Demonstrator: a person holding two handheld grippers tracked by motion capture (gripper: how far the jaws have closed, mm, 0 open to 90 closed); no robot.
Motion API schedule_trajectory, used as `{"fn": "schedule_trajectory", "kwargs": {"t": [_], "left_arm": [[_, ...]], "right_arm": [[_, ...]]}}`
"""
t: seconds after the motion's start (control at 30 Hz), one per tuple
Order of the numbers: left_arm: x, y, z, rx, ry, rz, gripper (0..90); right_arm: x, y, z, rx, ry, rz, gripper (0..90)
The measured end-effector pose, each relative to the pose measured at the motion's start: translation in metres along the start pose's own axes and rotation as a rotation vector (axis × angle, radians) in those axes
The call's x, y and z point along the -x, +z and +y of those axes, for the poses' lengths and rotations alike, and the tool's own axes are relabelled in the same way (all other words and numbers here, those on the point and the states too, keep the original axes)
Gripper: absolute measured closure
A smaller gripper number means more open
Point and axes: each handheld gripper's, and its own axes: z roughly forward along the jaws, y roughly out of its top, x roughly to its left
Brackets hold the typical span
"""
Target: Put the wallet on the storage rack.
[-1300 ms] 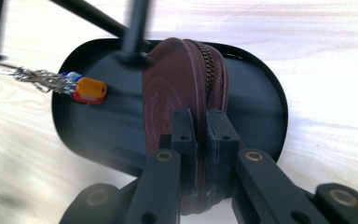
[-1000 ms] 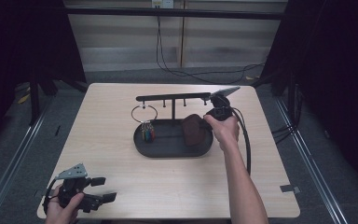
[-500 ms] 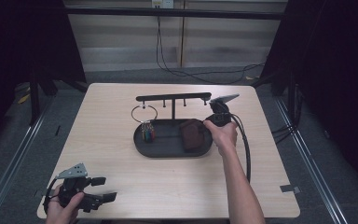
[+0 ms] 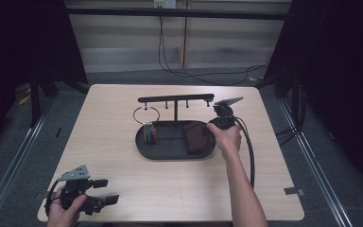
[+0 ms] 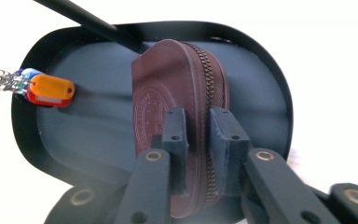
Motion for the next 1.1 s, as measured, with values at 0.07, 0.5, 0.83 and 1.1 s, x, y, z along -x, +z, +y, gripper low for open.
{"fn": "schedule_trajectory", "kwargs": {"t": [0.07,0.5,0.83,1.1], "left_arm": [[0.0,0.0,0.0,-0.002,0.003,0.001,17.2],[0.001,0.0,0.0,-0.003,0.0,0.005,17.2],[0.0,-0.001,0.0,0.001,0.002,0.001,17.2],[-0.001,0.0,0.0,-0.007,-0.004,0.007,17.2]], "right_arm": [[-0.001,-0.001,0.0,0.008,-0.009,-0.008,71.1],[-0.003,-0.008,-0.001,0.034,-0.031,-0.002,54.5],[-0.007,-0.02,-0.011,0.061,-0.077,0.03,36.8],[0.002,-0.02,-0.023,0.076,-0.072,0.052,34.5]]}}
